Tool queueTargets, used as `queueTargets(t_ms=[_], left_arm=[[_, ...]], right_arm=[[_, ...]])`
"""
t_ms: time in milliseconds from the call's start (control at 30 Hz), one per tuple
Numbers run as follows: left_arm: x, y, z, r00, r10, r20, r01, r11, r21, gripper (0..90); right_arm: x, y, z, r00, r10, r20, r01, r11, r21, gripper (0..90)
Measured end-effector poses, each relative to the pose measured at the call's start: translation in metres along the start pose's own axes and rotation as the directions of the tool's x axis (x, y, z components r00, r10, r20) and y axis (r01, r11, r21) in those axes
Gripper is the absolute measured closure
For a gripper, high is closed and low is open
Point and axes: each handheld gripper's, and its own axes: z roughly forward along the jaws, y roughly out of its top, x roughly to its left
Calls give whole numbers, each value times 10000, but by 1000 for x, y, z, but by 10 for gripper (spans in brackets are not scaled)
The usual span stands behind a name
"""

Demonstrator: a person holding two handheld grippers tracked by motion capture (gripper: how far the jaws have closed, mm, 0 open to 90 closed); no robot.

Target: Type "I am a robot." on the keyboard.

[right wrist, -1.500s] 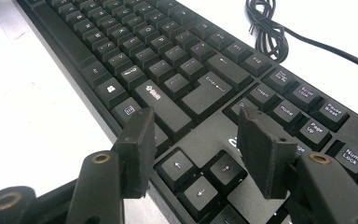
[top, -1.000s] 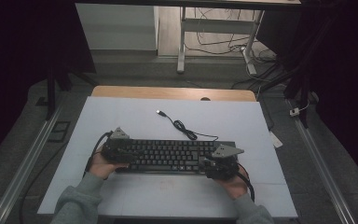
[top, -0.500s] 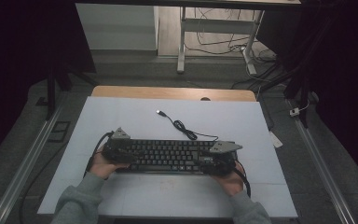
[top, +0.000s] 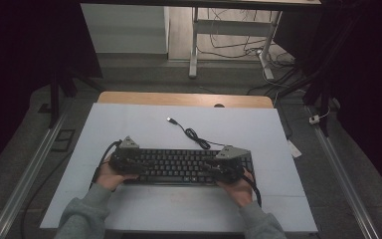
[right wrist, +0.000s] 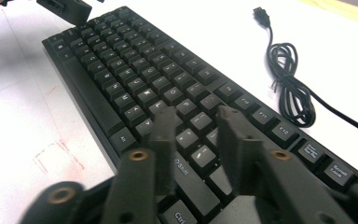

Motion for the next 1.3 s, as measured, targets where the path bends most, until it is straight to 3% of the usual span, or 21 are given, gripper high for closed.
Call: queueTargets(t_ms=[133, 267, 700, 867, 1300], left_arm=[[-1, 0, 1, 10000, 12, 20, -12, 10000, 35, 324], [0, 0, 1, 10000, -1, 23, 1, 10000, 14, 324], [-1, 0, 5, 9999, 97, 30, -97, 9998, 172, 322], [0, 0, 5, 9999, 115, 1, -115, 9997, 195, 321], [-1, -1, 5, 9998, 193, -54, -191, 9995, 234, 319]], right_arm=[[1, 7, 3, 10000, -65, -21, 65, 9998, 190, 835], [3, 15, 8, 9999, -88, -106, 90, 9998, 182, 892], [6, 32, 41, 9998, 46, -213, -40, 9996, 281, 896], [7, 33, 57, 9997, 57, -231, -40, 9974, 715, 895], [8, 31, 71, 9994, -18, -332, 54, 9944, 1058, 895]])
